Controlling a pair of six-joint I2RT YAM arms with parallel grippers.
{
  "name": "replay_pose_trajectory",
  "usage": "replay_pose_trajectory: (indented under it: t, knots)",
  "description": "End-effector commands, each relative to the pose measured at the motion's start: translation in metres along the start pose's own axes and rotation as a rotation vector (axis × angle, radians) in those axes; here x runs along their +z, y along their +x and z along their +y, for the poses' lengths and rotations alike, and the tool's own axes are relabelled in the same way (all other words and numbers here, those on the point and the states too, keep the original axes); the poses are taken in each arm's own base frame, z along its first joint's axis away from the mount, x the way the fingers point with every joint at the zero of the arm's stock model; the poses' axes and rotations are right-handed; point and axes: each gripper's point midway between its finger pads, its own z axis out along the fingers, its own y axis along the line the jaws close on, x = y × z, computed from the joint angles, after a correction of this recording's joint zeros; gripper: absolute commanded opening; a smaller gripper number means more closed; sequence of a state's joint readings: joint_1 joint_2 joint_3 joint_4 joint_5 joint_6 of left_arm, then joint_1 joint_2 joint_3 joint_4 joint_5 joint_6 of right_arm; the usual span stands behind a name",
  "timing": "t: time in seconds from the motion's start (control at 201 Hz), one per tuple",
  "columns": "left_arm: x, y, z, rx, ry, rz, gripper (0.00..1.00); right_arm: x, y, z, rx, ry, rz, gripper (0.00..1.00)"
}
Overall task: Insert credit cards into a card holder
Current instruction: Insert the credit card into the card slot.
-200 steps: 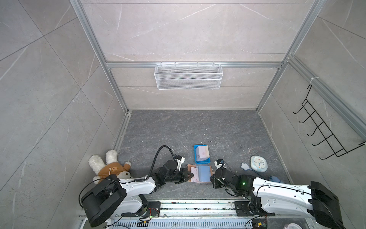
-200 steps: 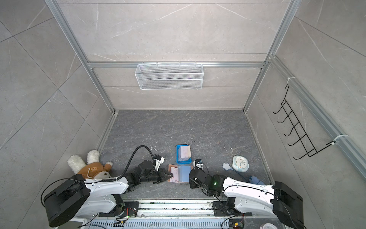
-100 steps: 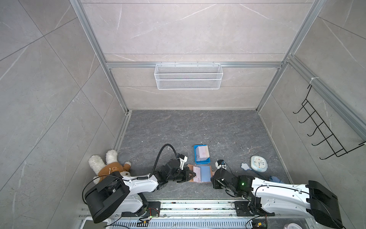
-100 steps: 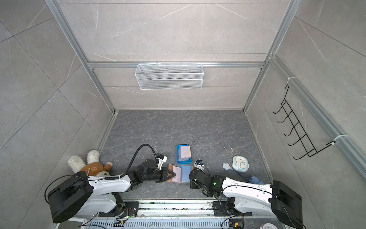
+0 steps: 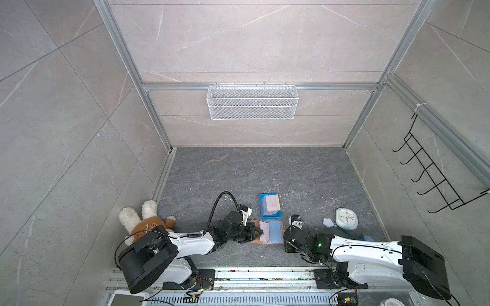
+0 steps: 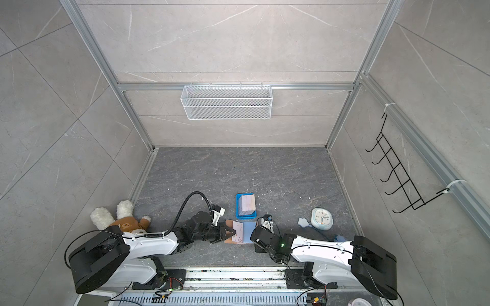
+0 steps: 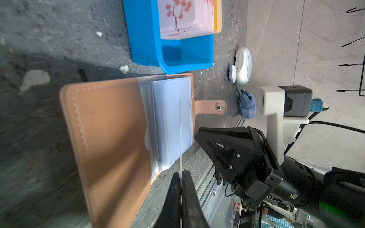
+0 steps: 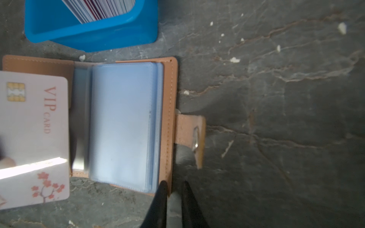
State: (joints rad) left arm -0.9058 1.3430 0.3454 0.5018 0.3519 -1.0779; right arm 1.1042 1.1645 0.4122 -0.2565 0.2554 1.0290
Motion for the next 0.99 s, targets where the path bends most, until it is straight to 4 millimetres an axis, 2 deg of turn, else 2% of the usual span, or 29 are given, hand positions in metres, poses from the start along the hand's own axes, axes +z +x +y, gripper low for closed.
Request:
replay_pose_trajectory:
  t: [0.0,0.134,0.702,0.985]
  knots:
    - [0.002,-0.009,-0.009,0.006,0.02,-0.037,0.0,-0.001,-0.009,0.009,0.016,-0.011,-0.033,0.17]
    - [0.003,-0.011,-0.001,-0.017,-0.004,-0.048,0.0,0.001,-0.009,0.009,0.014,-0.006,-0.035,0.17]
    - [0.011,-0.019,0.0,-0.018,0.005,-0.05,0.0,0.001,-0.007,0.005,0.021,-0.005,-0.038,0.16]
    - [0.014,-0.016,0.003,-0.008,0.004,-0.028,0.0,0.001,-0.007,0.005,0.016,-0.002,-0.038,0.15]
